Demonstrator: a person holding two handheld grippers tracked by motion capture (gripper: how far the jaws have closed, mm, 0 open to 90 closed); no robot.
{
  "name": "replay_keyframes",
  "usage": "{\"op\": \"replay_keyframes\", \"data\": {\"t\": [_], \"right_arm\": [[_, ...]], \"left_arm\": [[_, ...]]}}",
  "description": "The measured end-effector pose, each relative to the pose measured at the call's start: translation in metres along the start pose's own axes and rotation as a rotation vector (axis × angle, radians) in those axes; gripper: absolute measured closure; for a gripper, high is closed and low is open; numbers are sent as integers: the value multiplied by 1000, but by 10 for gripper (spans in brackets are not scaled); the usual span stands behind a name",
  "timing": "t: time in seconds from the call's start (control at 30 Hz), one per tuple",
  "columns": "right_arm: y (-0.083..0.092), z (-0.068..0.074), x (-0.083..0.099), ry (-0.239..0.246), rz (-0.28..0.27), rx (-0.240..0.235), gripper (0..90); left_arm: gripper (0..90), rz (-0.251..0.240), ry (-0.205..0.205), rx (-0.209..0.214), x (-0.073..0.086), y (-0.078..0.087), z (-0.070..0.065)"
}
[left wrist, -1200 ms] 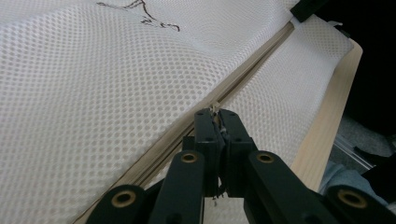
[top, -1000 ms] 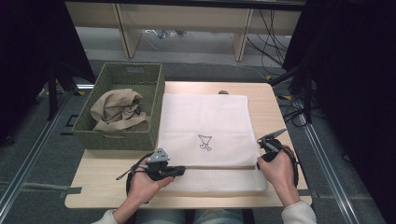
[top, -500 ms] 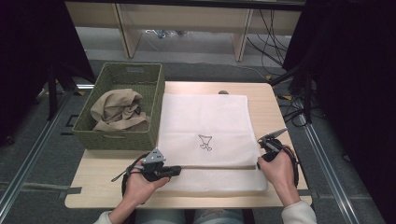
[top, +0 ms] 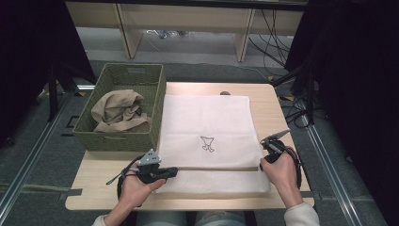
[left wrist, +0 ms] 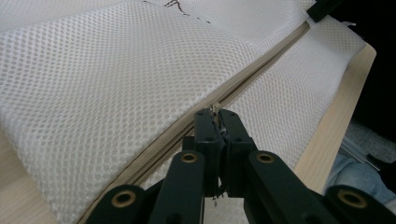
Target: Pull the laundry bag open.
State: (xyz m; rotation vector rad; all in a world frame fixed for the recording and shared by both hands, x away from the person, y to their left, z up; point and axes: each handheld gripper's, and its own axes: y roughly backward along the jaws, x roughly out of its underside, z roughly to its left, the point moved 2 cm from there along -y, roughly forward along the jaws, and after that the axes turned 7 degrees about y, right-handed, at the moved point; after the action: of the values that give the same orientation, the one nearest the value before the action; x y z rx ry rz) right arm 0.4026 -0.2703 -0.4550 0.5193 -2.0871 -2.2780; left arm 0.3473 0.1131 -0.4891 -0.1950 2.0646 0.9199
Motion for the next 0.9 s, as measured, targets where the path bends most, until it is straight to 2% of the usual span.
{"op": "replay_keyframes", "data": {"t": [0.07,0.13,0.2,0.27,0.3,0.33,0.4,0.5,0.53,0.6,0.67,0.7,0.8,0.9], "right_arm": [[0,1,0,-3,8,12,851],[0,0,0,2,-4,-2,851],[0,1,0,-4,5,18,851],[0,0,0,-11,6,4,851],[0,-1,0,-5,3,12,852],[0,-1,1,9,-6,9,851],[0,-1,0,-1,-3,1,851],[0,0,0,4,1,7,851],[0,1,0,-11,4,3,851],[0,-1,0,1,0,7,852],[1,-3,0,-5,-1,4,851],[1,-3,1,-14,2,8,851],[2,-4,1,-12,-8,4,851],[1,-3,1,-17,1,9,852]], "left_arm": [[866,-7,0,5,1,1,1],[866,-7,0,3,2,2,1],[866,-6,7,1,2,3,2],[866,-3,0,-9,3,5,4],[866,-9,10,-8,4,6,4],[866,-2,3,-7,4,7,5],[866,-8,20,-7,5,7,5],[866,-4,6,-8,5,8,6],[866,-9,13,-7,5,8,6],[866,-4,5,-12,5,9,7],[866,-11,22,-17,5,10,8],[866,-8,12,-17,6,11,10],[866,-12,27,-18,7,12,10],[866,-5,21,-21,8,12,11]]}}
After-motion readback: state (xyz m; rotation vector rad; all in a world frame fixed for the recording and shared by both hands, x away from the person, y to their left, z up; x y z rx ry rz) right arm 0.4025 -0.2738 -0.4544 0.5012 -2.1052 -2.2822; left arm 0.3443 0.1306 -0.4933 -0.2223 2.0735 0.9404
